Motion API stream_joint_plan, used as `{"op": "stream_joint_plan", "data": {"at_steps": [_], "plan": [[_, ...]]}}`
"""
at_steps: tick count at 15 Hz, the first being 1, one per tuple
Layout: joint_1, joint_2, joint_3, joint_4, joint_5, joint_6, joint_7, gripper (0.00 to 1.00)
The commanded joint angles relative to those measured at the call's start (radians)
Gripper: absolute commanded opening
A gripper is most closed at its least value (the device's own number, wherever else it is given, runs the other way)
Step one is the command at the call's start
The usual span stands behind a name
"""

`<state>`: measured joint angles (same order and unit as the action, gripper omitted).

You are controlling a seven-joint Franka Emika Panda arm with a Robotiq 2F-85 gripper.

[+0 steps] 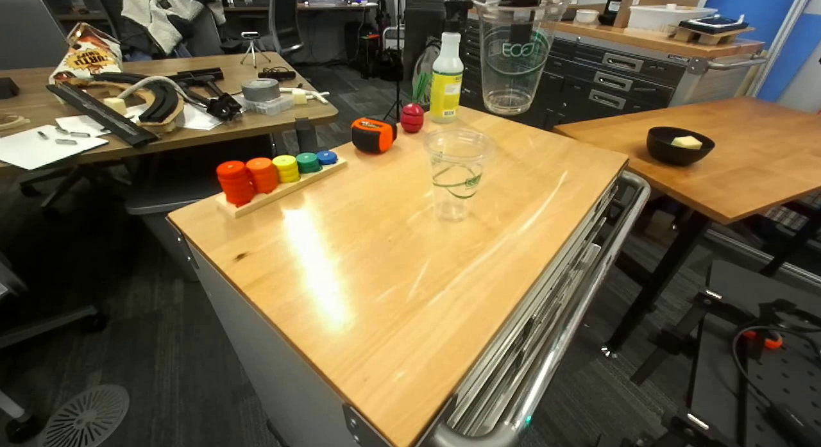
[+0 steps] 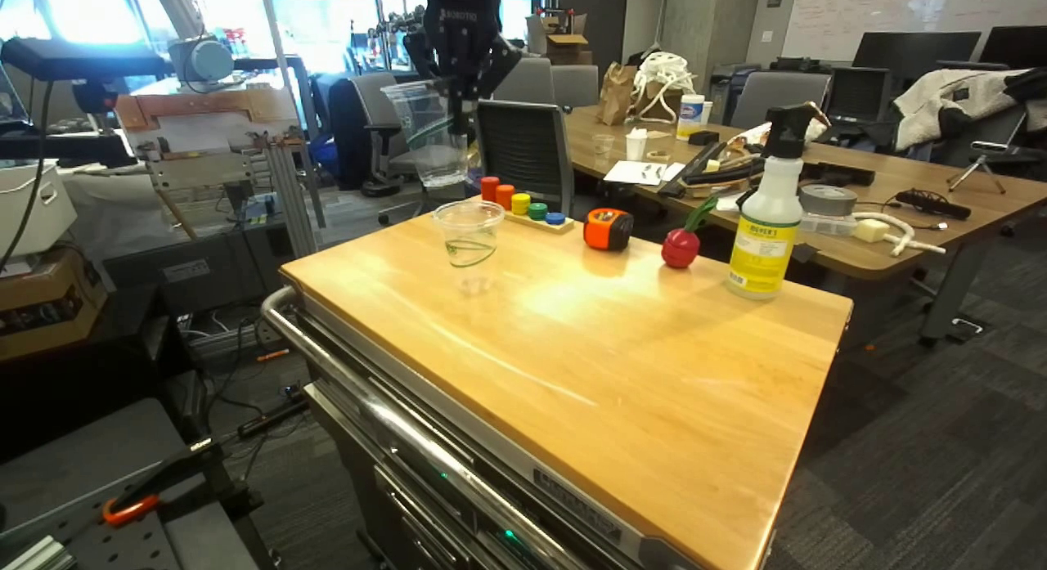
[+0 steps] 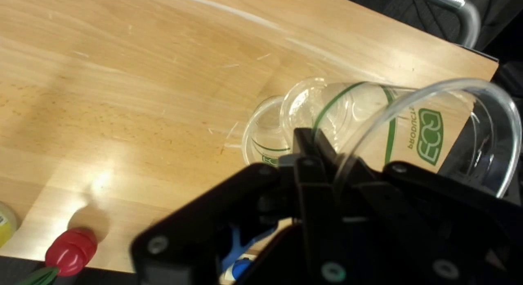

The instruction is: Stack the clear cups inside each other

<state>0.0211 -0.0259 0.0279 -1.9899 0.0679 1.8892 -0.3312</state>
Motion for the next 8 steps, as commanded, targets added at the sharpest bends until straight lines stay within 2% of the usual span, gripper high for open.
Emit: {"op": "stream_joint_plan", "data": {"at_steps": [1,4,8], "plan": [[-0.005,-0.016,-0.015,-0.06,0.064,0.094,-0.062,0.01],[-0.004,-0.012,-0.018,-0.078,0.103,0.16,-0.085,0.01],[-0.004,0.004,-0.018,-0.093,0.13,0.192,-0.105,0.01]]}}
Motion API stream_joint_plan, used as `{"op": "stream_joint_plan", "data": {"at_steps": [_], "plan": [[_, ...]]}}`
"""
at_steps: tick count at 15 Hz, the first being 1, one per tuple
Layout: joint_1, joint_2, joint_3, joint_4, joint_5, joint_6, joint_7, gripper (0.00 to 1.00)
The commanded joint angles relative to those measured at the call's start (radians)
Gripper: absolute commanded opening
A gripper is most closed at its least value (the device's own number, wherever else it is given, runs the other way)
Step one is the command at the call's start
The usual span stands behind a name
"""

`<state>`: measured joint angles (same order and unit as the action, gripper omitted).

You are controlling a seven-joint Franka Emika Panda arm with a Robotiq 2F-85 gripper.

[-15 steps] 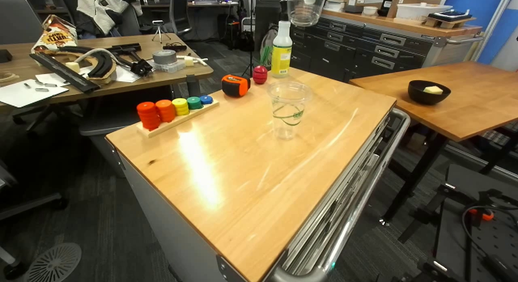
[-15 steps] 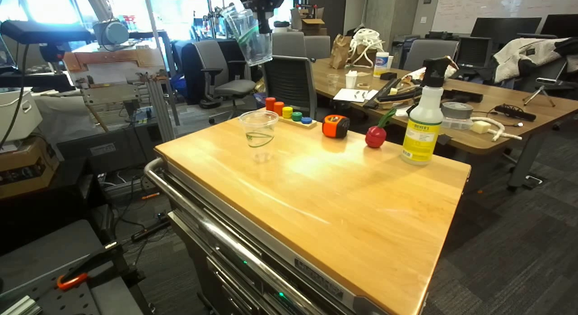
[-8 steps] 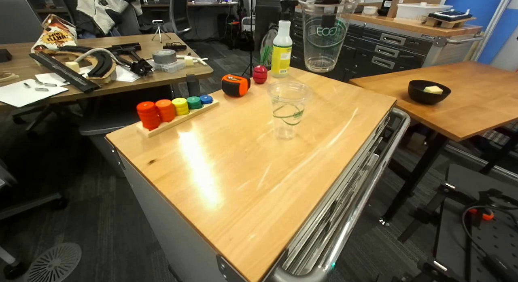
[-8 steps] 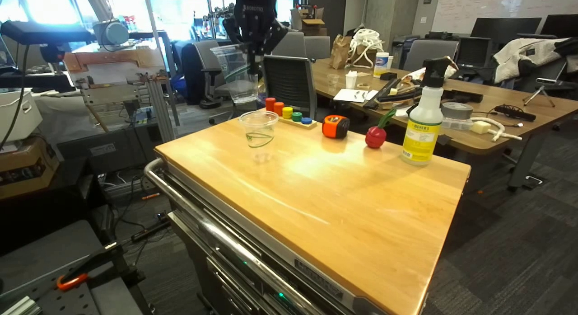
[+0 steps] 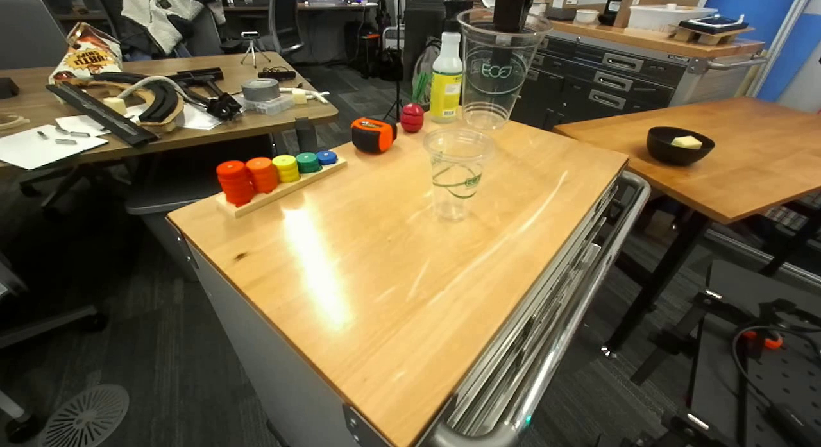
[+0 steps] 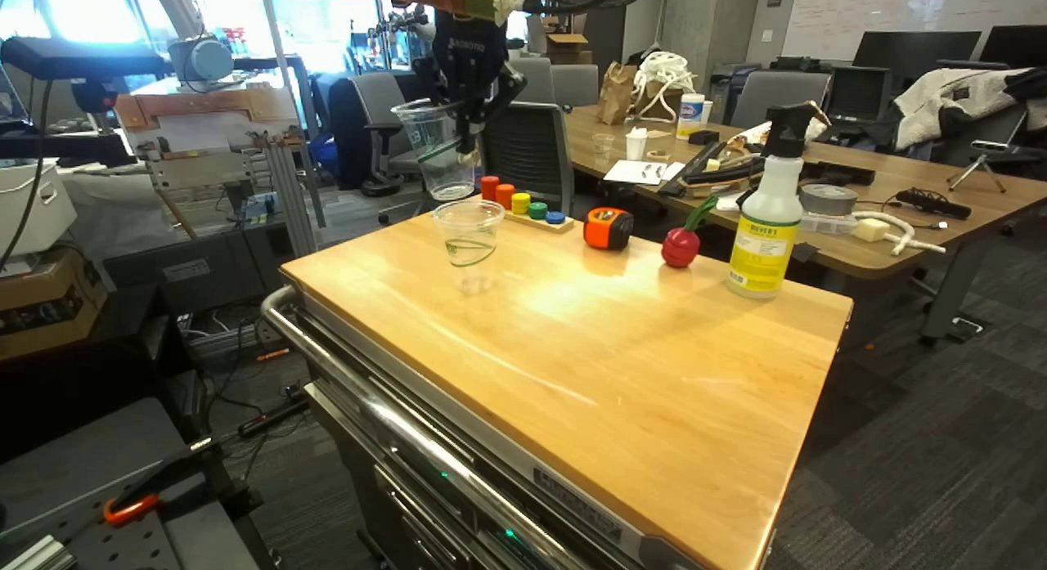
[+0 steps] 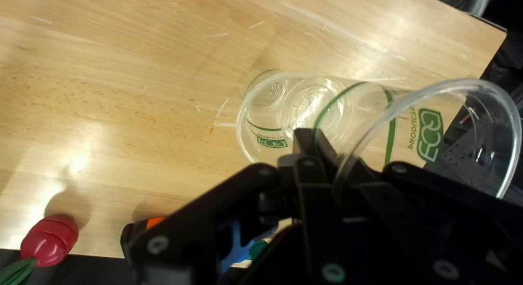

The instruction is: Stack the clear cups inside each other

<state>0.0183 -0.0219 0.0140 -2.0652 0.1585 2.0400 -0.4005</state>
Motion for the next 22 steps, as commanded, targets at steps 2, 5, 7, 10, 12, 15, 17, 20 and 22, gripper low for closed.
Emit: {"op": "stream_joint_plan", "data": {"at_steps": [2,5,7,10,12,15,17,20,22], "plan": [[-0.001,0.013,-0.003,-0.027,0.05,0.062,-0.045,0.01],[-0.003,0.044,-0.001,-0.033,0.067,0.108,-0.063,0.01],[-0.004,0.066,0.003,-0.023,0.075,0.123,-0.068,0.01],[-0.008,0.09,0.007,-0.013,0.082,0.139,-0.079,0.01],[-0.012,0.101,0.007,-0.011,0.08,0.146,-0.084,0.01],[-0.017,0.113,0.007,-0.017,0.073,0.142,-0.108,0.28],[-0.018,0.119,0.01,-0.017,0.074,0.145,-0.119,0.33],[-0.016,0.114,0.015,-0.014,0.078,0.145,-0.122,0.58],[-0.014,0.104,0.018,-0.009,0.069,0.146,-0.114,0.74]]}}
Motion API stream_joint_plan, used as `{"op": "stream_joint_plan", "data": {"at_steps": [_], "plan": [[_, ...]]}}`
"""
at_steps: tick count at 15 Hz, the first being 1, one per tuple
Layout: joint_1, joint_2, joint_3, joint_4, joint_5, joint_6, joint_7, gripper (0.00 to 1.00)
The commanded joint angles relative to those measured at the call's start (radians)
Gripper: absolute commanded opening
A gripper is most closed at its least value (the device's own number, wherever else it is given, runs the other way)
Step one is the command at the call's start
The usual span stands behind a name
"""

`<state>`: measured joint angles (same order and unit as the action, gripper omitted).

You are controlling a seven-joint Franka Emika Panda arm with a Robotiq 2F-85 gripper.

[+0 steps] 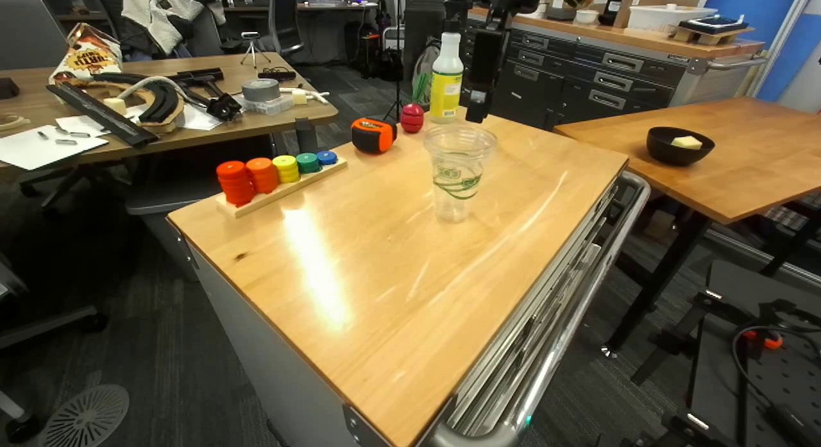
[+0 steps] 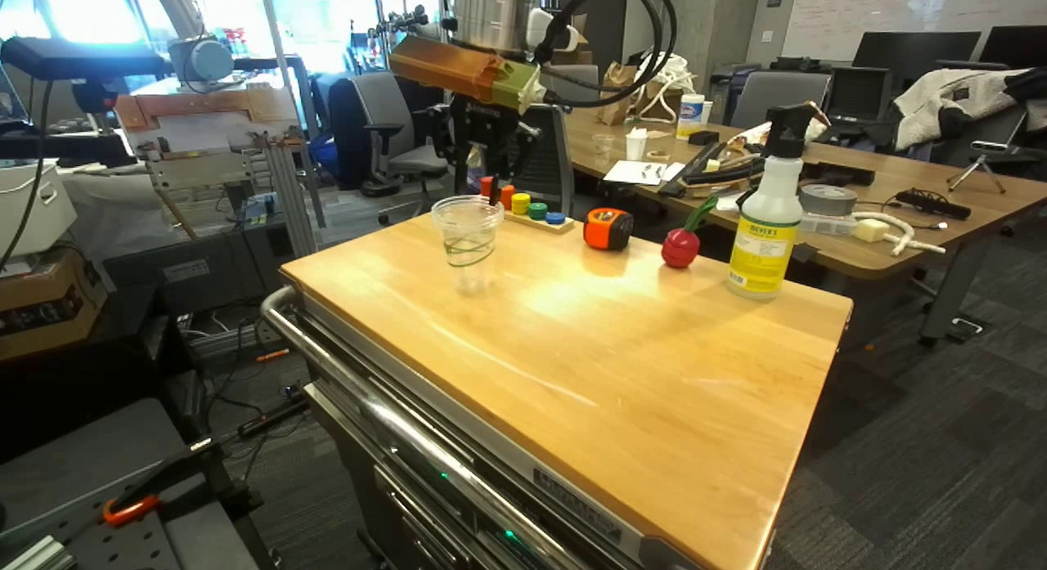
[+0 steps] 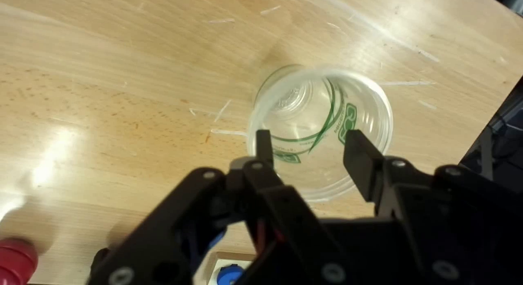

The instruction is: Stack the clear cups inside each other

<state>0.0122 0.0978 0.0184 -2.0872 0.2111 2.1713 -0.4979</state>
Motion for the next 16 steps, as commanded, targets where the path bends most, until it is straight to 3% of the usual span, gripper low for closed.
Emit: {"op": "stream_joint_plan", "data": {"at_steps": [1,4,11,16], "plan": [[-0.006,-0.02,0.014,0.015,0.003,0.019,-0.007,0.8],[0.0,-0.043,0.004,0.019,-0.108,-0.021,0.065,0.99],[-0.013,-0.241,-0.022,-0.085,-0.317,-0.171,0.195,1.0],[-0.037,-0.468,-0.081,-0.223,-0.297,-0.341,0.151,1.0]]}}
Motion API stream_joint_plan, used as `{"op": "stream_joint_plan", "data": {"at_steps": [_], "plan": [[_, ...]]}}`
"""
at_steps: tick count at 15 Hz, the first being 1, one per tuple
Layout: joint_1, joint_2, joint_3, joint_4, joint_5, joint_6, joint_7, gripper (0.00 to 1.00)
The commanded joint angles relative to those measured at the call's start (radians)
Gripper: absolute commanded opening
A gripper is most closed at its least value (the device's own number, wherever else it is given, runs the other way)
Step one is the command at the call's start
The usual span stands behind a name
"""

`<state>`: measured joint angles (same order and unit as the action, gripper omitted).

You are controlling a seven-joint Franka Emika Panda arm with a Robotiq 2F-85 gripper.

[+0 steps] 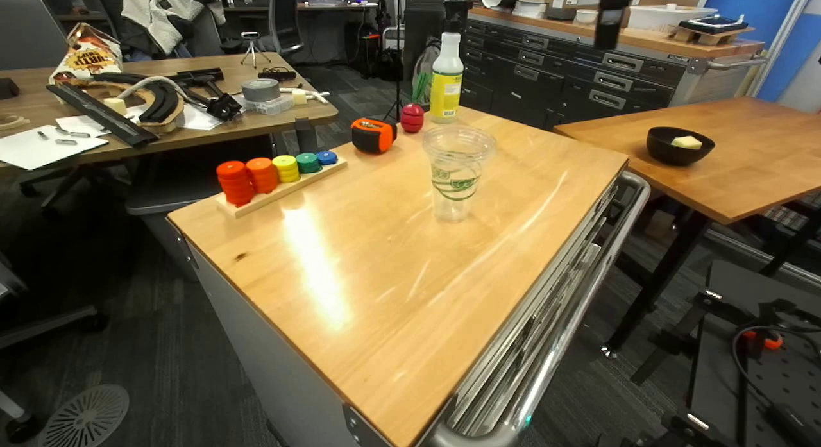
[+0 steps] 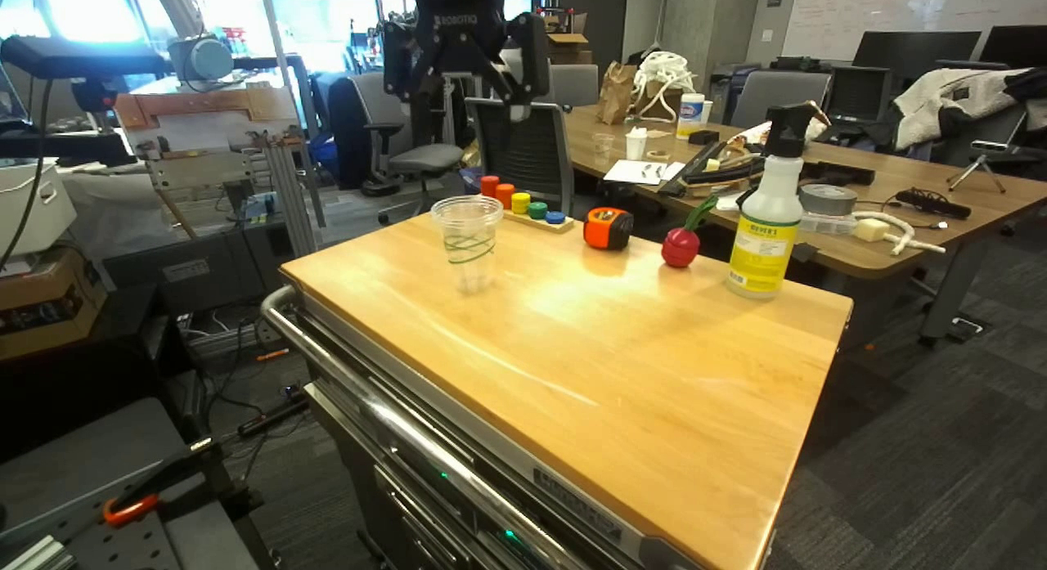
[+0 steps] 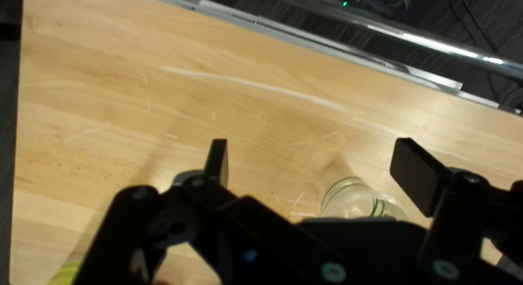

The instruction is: Stack the clear cups inside each other

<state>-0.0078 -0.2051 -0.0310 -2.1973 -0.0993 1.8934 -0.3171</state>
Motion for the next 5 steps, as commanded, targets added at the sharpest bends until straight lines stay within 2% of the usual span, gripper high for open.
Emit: {"op": "stream_joint_plan", "data": {"at_steps": [1,5], "plan": [[0.001,-0.043,-0.016,-0.025,-0.001,-0.035,-0.002,1.0],[-0.003,-0.148,-0.044,-0.1,-0.001,-0.063,-0.013,1.0]]}}
